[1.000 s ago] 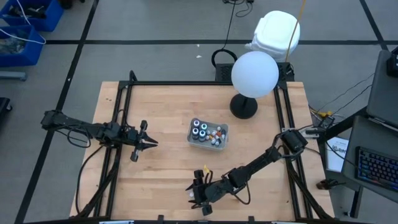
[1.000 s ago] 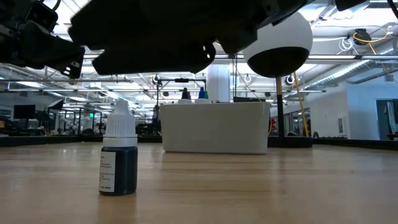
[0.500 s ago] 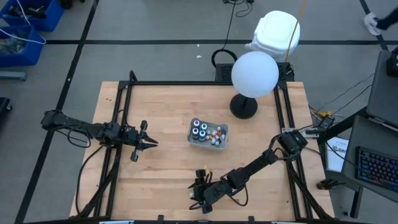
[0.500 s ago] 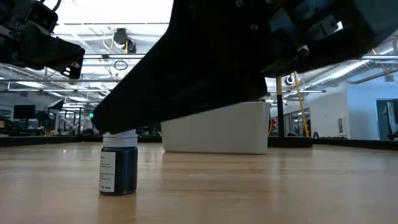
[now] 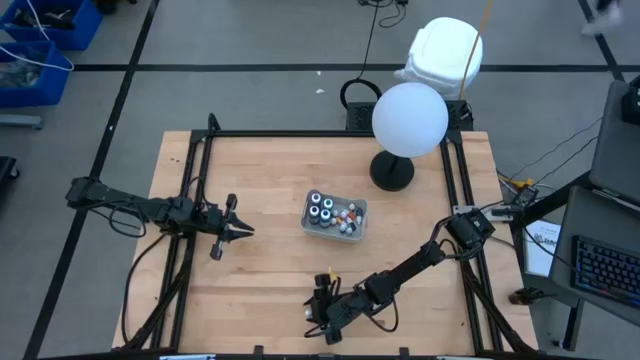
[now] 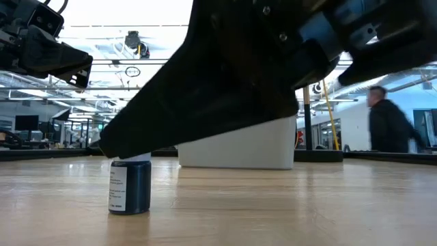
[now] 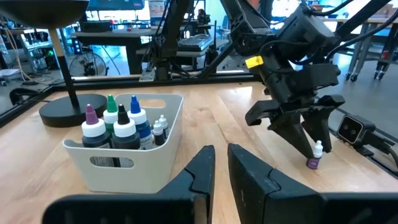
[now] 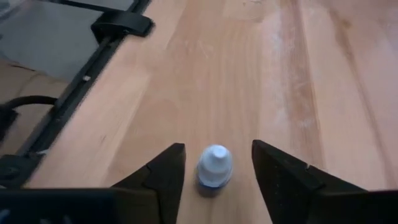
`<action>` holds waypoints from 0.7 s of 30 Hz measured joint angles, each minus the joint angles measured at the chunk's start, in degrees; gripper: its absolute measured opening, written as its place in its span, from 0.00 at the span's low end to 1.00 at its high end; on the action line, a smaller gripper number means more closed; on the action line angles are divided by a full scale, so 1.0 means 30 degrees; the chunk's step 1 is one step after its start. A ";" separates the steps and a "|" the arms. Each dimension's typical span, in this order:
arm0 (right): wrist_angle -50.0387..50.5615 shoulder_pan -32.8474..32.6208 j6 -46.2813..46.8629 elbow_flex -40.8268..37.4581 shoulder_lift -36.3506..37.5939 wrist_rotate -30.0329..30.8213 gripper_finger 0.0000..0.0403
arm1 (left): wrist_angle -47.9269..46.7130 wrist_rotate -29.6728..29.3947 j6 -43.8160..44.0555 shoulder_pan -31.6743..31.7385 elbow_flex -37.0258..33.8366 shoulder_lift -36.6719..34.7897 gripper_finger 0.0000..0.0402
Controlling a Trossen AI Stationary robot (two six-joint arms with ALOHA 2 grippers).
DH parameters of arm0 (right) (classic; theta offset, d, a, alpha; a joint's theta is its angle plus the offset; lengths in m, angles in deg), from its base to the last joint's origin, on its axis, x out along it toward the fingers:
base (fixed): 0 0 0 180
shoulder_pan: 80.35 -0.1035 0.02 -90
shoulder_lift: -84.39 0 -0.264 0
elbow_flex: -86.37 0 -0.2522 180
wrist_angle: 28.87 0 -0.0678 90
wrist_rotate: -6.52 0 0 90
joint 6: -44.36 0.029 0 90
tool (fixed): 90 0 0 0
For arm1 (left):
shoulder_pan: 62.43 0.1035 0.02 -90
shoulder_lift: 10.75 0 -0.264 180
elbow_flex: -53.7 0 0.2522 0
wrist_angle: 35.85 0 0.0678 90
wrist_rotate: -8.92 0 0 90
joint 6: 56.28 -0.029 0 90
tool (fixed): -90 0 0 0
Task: Pick & Place food coloring
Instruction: Put the small purple food coloring bottle into the gray bin
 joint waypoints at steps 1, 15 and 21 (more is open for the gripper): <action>-0.0021 0.0000 0.0089 0.0000 0.0000 -0.0213 0.42 | 0.0000 0.0000 0.0000 0.0000 0.0000 0.0000 0.13; -0.0027 0.0000 0.0200 0.0000 0.0004 -0.1147 0.12 | 0.0000 0.0000 0.0000 -0.0007 0.0000 0.0007 0.13; 0.0246 0.0000 -0.0186 -0.0001 0.0288 -0.1315 0.12 | 0.0000 0.0000 0.0000 -0.0004 0.0000 0.0000 0.13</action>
